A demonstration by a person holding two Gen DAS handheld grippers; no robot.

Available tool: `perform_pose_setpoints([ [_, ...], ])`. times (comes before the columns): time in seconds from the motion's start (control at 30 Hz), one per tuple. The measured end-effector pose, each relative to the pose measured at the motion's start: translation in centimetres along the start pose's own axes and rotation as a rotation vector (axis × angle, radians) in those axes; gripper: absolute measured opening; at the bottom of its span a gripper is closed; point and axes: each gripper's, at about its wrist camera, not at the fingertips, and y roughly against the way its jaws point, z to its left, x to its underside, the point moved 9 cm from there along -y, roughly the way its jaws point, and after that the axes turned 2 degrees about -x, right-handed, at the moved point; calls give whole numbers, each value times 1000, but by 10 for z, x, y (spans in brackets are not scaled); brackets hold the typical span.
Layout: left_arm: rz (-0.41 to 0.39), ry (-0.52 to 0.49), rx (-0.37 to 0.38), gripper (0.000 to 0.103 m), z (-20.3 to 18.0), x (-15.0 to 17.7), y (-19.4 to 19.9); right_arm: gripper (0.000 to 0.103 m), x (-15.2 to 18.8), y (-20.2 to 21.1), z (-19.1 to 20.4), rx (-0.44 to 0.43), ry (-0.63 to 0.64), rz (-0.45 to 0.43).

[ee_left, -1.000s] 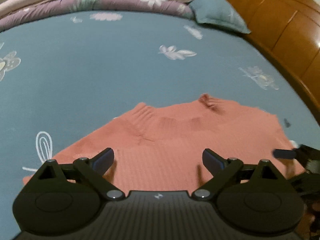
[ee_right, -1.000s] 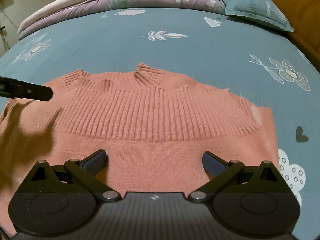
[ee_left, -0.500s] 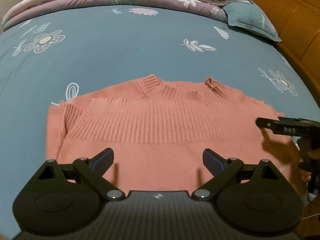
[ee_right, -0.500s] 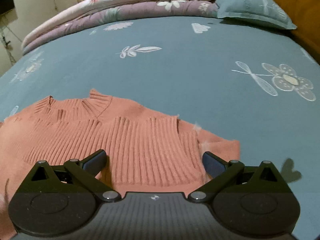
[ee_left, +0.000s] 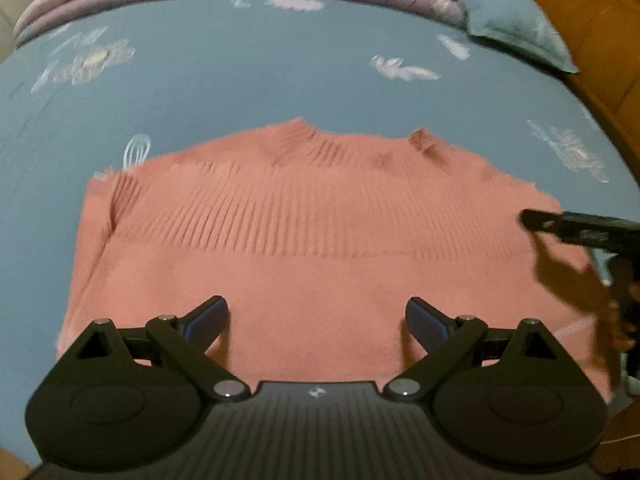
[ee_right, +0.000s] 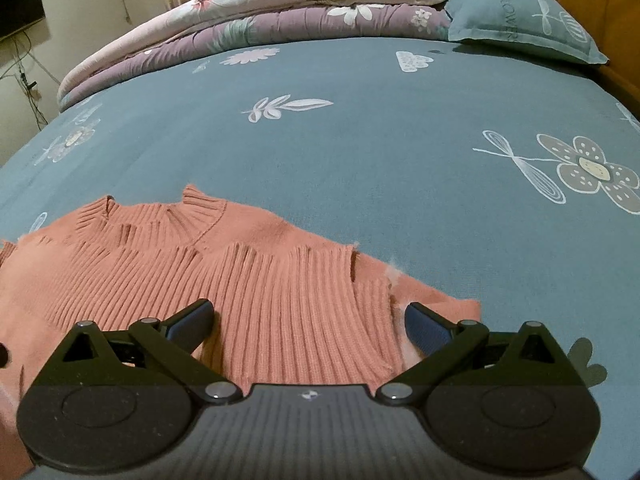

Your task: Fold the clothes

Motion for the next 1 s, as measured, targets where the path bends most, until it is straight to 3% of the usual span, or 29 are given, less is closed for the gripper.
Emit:
perform_pose_setpoints([
  [0.07, 21, 24, -52, 96, 10, 4, -4, 103, 1, 5, -2, 7, 0, 3],
  [0.3, -43, 29, -25, 96, 9, -10, 12, 103, -7, 41, 0, 20, 29, -34],
  [0.37, -39, 20, -24, 96, 5, -12, 7, 103, -9, 51, 10, -24, 46, -57],
  [0.47, -5, 10, -83, 96, 12, -11, -8, 103, -3, 63, 38, -153, 92, -74],
  [0.6, -1, 51, -80, 98, 27, -5, -9, 103, 20, 60, 70, -259, 174, -28],
  [0.73, 13, 63, -105, 98, 44, 4, 0, 103, 48, 38, 65, -215, 179, 66],
  [1.0, 53, 89, -87, 98, 49, 30, 22, 103, 51, 38, 67, -200, 224, 48],
])
